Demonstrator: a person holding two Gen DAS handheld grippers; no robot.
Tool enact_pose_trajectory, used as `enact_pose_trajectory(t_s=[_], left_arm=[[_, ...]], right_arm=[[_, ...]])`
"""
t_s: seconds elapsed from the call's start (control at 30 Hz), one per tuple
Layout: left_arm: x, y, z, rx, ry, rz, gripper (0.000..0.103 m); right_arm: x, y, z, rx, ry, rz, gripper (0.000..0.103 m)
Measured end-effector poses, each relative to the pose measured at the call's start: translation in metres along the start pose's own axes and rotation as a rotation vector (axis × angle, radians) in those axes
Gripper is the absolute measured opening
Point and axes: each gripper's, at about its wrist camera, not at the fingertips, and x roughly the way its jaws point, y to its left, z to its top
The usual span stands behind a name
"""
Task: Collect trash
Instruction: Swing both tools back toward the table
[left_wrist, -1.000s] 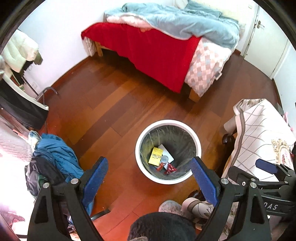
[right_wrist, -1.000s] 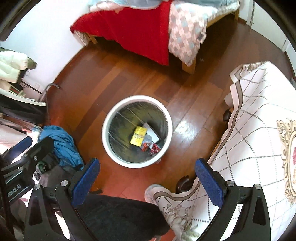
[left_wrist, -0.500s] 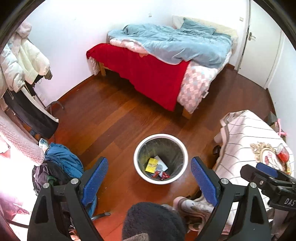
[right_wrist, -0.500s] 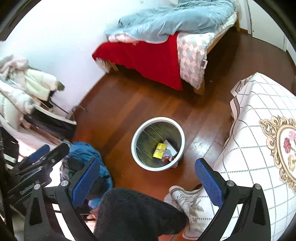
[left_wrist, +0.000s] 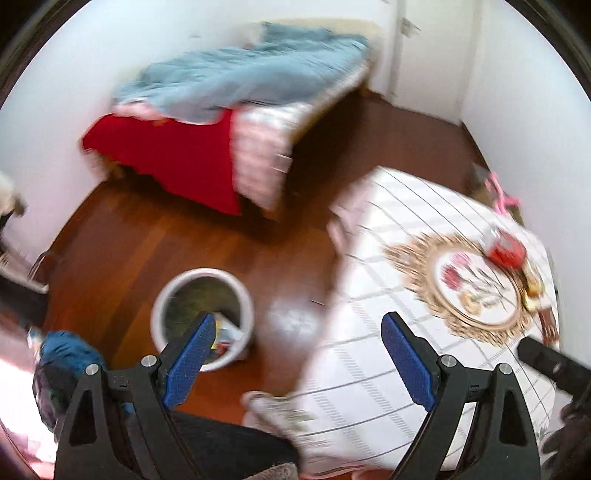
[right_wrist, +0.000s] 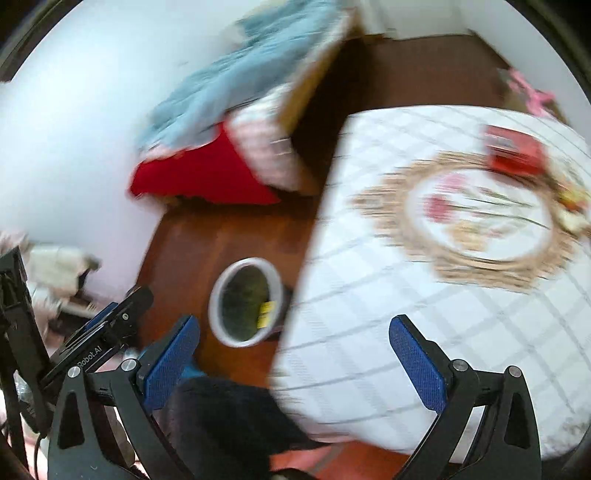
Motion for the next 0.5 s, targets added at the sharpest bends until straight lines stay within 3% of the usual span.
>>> enact_pose_trajectory(t_s=[0.23, 0.4, 0.5], left_arm=[[0.07, -0.144, 0.002, 0.2, 0.102, -0.071, 0.091], [0.115, -0.236, -0.007, 0.414, 0.128, -0.085, 0.091], [0.136, -0.273, -0.013, 0.538, 0.138, -0.063, 0.091]], right_arm=[[-0.041, -0.168, 0.027, 0.185, -0.021, -0.311, 0.103], [-0.035, -0.285, 0.051, 0.249, 0.07, -0.529, 0.103], [-0.024, -0.332, 0.062, 0.25, 0.131, -0.586, 0.103]])
